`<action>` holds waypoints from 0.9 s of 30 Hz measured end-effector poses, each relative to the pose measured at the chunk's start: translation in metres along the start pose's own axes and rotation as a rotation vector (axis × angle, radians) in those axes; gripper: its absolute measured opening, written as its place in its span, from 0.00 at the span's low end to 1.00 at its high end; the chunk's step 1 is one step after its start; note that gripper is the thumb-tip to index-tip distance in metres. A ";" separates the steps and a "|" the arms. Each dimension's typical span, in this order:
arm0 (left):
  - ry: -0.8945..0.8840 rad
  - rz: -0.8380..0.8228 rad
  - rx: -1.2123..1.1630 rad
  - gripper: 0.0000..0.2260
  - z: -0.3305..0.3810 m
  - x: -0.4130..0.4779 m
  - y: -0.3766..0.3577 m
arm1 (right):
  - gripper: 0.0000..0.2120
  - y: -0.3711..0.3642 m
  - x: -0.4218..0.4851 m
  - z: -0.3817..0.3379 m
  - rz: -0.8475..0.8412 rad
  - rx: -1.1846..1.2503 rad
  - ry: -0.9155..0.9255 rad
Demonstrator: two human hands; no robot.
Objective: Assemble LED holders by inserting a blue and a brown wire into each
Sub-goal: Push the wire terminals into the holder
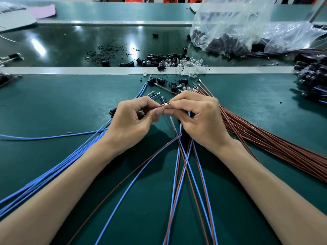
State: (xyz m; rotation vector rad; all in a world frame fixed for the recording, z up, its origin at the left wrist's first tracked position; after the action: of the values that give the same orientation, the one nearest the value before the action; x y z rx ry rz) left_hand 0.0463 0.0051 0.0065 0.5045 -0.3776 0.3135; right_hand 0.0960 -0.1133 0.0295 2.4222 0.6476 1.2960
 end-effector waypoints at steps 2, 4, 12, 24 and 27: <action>0.002 0.008 -0.020 0.10 0.000 0.000 0.000 | 0.04 0.000 0.000 0.000 0.000 -0.009 -0.003; -0.003 0.010 -0.020 0.09 0.000 0.000 0.000 | 0.04 0.001 0.000 -0.001 0.005 -0.021 -0.006; -0.064 0.038 0.049 0.03 0.001 0.001 0.003 | 0.05 -0.001 0.001 0.006 -0.007 0.006 -0.069; -0.089 0.048 0.055 0.06 0.003 0.001 0.003 | 0.06 0.001 0.000 0.007 0.018 0.061 -0.115; -0.099 0.046 0.048 0.03 0.003 0.001 0.002 | 0.05 0.001 0.000 0.007 0.012 0.085 -0.130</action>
State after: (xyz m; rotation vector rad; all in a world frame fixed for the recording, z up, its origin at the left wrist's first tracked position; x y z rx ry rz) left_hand 0.0454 0.0057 0.0098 0.5603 -0.4791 0.3435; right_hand 0.1022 -0.1147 0.0261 2.5574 0.6653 1.1249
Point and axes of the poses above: each hand's wrist, its own x-axis towards the middle knuckle, its own y-axis out of the back of the hand, z = x × y, the point moved 9 cm from there along x, towards the middle knuckle, and after that the axes turned 3 degrees about -y, right-handed, at the moved point
